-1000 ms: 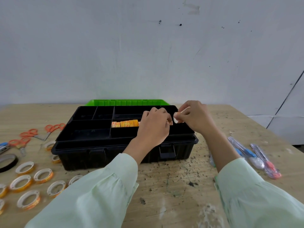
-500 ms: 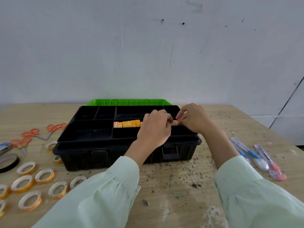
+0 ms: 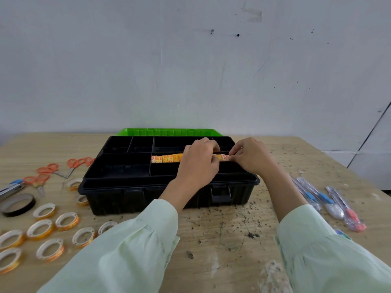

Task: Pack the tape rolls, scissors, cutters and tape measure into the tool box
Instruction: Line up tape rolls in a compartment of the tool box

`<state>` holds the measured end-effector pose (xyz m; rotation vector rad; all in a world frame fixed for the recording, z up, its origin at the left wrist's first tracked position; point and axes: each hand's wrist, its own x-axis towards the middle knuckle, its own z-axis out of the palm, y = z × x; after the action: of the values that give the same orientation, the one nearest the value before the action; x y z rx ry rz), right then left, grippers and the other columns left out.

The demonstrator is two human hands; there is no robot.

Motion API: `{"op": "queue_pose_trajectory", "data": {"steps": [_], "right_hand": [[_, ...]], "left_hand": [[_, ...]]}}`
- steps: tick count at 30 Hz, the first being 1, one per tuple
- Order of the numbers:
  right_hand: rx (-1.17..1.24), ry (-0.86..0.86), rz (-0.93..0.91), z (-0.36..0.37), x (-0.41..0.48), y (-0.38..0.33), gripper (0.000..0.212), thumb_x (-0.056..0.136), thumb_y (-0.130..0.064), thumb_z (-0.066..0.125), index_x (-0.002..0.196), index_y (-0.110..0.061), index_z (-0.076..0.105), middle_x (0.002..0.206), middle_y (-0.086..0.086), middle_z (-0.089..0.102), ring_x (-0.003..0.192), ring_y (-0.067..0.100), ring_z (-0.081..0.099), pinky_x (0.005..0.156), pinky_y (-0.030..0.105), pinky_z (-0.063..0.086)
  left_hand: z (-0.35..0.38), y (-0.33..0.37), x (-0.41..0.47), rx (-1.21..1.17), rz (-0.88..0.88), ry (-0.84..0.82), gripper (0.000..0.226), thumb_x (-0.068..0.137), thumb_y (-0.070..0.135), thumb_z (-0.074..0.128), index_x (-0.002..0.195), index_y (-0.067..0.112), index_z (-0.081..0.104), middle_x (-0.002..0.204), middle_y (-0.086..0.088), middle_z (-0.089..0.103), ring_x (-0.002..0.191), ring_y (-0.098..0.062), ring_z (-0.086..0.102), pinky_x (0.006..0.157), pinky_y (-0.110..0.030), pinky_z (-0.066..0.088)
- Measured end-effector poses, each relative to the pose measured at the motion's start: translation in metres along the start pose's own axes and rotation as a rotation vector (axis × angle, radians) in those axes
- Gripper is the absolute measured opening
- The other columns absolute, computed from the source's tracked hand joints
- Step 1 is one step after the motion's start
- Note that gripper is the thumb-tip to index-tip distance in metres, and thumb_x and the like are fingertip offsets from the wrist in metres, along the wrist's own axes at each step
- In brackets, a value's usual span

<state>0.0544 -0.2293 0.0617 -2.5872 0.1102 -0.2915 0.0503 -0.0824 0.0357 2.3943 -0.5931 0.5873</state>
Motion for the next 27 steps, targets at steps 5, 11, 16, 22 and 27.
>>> {"op": "queue_pose_trajectory", "data": {"steps": [5, 11, 16, 22, 27], "right_hand": [[0.015, 0.011, 0.007, 0.001, -0.003, -0.002, 0.008, 0.084, -0.013, 0.069, 0.092, -0.014, 0.068, 0.099, 0.008, 0.069, 0.093, 0.021, 0.063, 0.074, 0.025, 0.047], [0.021, 0.054, 0.017, 0.002, -0.009, -0.008, 0.025, 0.088, -0.006, 0.063, 0.112, -0.011, 0.06, 0.112, 0.009, 0.062, 0.092, 0.019, 0.057, 0.069, 0.024, 0.041], [0.203, 0.231, -0.162, 0.024, -0.041, -0.039, 0.027, 0.085, -0.005, 0.06, 0.11, -0.015, 0.058, 0.1, 0.003, 0.064, 0.098, 0.02, 0.058, 0.08, 0.031, 0.049], [0.411, 0.227, -0.386, 0.066, -0.093, -0.083, 0.019, 0.088, -0.009, 0.058, 0.104, -0.019, 0.059, 0.076, -0.001, 0.064, 0.07, 0.011, 0.057, 0.066, 0.024, 0.046], [0.449, 0.011, -0.468, 0.103, -0.125, -0.107, 0.015, 0.088, -0.014, 0.064, 0.1, -0.022, 0.061, 0.07, -0.001, 0.064, 0.063, 0.009, 0.06, 0.06, 0.019, 0.048]], "left_hand": [[-0.015, -0.005, -0.009, -0.015, -0.03, 0.015, 0.02, 0.089, 0.013, 0.051, 0.106, 0.015, 0.062, 0.105, 0.004, 0.06, 0.101, -0.014, 0.053, 0.097, -0.035, 0.038], [-0.034, -0.012, -0.025, -0.048, -0.037, 0.045, 0.019, 0.09, 0.012, 0.051, 0.105, 0.015, 0.062, 0.105, 0.003, 0.061, 0.102, -0.013, 0.054, 0.098, -0.039, 0.042], [-0.051, -0.023, -0.049, -0.07, -0.047, 0.139, 0.018, 0.086, 0.008, 0.056, 0.1, 0.017, 0.062, 0.098, 0.005, 0.056, 0.094, -0.013, 0.054, 0.09, -0.04, 0.046], [-0.076, -0.049, -0.102, -0.034, -0.079, 0.244, 0.016, 0.089, 0.026, 0.059, 0.076, 0.018, 0.061, 0.07, 0.006, 0.057, 0.073, -0.014, 0.054, 0.075, -0.04, 0.049], [-0.1, -0.086, -0.15, 0.036, -0.181, 0.245, 0.015, 0.09, 0.023, 0.057, 0.079, 0.016, 0.065, 0.076, 0.005, 0.054, 0.076, -0.012, 0.052, 0.068, -0.029, 0.043]]}}
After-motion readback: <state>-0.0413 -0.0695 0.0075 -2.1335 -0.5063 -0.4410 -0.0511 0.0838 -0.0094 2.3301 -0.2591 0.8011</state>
